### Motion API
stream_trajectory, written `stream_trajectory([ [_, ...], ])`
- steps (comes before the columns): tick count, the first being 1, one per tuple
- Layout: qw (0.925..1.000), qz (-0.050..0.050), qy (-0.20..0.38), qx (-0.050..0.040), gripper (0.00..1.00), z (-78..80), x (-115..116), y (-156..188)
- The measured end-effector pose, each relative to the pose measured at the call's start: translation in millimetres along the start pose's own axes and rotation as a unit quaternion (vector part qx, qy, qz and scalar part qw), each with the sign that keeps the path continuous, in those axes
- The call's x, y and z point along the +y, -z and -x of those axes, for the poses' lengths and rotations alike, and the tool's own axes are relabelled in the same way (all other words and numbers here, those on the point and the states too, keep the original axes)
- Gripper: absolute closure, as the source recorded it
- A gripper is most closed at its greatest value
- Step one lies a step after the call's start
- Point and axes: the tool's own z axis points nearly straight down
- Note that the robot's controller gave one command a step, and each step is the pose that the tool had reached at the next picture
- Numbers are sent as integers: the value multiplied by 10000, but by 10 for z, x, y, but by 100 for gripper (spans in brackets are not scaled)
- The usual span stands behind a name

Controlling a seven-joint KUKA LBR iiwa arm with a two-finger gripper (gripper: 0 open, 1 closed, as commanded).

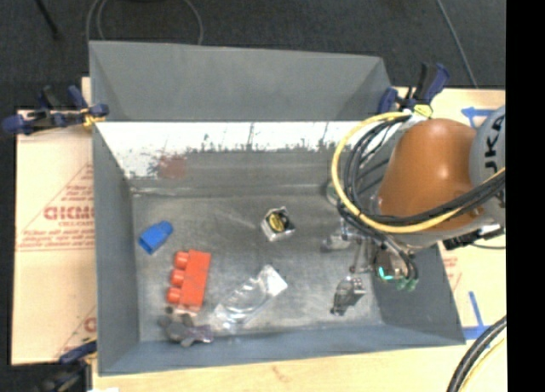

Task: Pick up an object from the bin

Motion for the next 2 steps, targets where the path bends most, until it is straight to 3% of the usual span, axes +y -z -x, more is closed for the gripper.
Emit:
stream_trajectory([
  [1, 9976, 11, 691, -18, 0, 329, 593, -745],
  [2, 9910, -10, 1334, -77, 0, 250, 841, -1057],
])
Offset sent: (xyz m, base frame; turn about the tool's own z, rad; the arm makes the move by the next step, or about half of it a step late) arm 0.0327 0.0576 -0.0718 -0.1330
